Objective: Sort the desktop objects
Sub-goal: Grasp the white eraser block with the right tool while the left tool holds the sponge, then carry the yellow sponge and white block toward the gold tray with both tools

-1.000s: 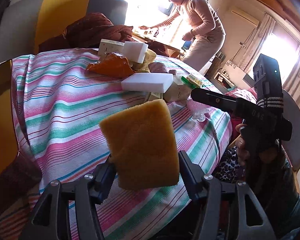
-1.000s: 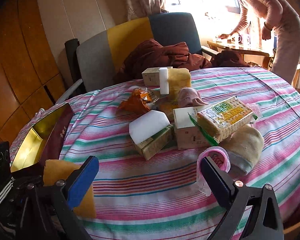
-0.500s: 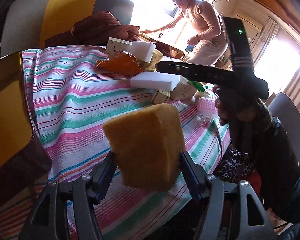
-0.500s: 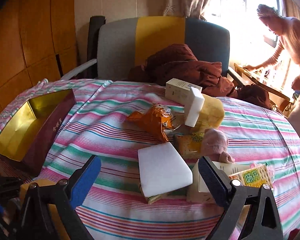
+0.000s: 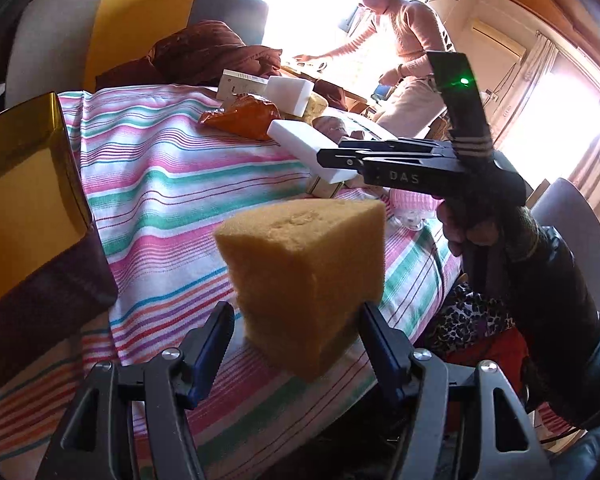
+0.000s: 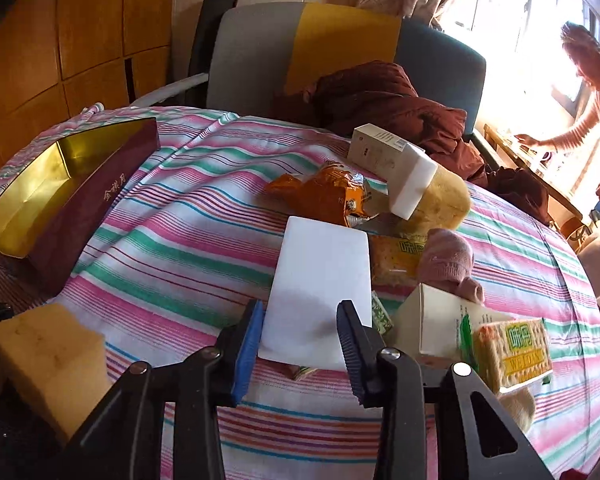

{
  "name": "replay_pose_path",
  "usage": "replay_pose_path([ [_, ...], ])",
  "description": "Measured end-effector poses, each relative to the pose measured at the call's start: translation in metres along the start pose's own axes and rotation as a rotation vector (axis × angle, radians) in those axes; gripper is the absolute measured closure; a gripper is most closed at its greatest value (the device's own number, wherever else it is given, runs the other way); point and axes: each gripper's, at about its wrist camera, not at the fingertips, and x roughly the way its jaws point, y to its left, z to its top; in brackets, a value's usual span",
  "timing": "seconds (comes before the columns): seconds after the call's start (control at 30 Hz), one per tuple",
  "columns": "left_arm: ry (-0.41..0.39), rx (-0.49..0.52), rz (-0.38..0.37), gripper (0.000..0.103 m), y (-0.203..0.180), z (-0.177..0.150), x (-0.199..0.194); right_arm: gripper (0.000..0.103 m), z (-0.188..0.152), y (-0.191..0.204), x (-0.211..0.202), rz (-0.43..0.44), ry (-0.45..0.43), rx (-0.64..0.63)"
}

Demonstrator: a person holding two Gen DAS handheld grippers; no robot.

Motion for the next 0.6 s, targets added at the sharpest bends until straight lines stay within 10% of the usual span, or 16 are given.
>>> replay_pose_path([
  [0.43,-0.007,0.02,0.038,0.038,-0.007,-0.004,-0.009,0.061,-0.054,0.01,-0.03,0.07,-0.001,0.119],
  [0.6,-0.002,0.016,0.047,0.038,-0.011,0.004,-0.005,0.039,-0.057,0.001,-0.037,0.007,-0.064,0.181],
])
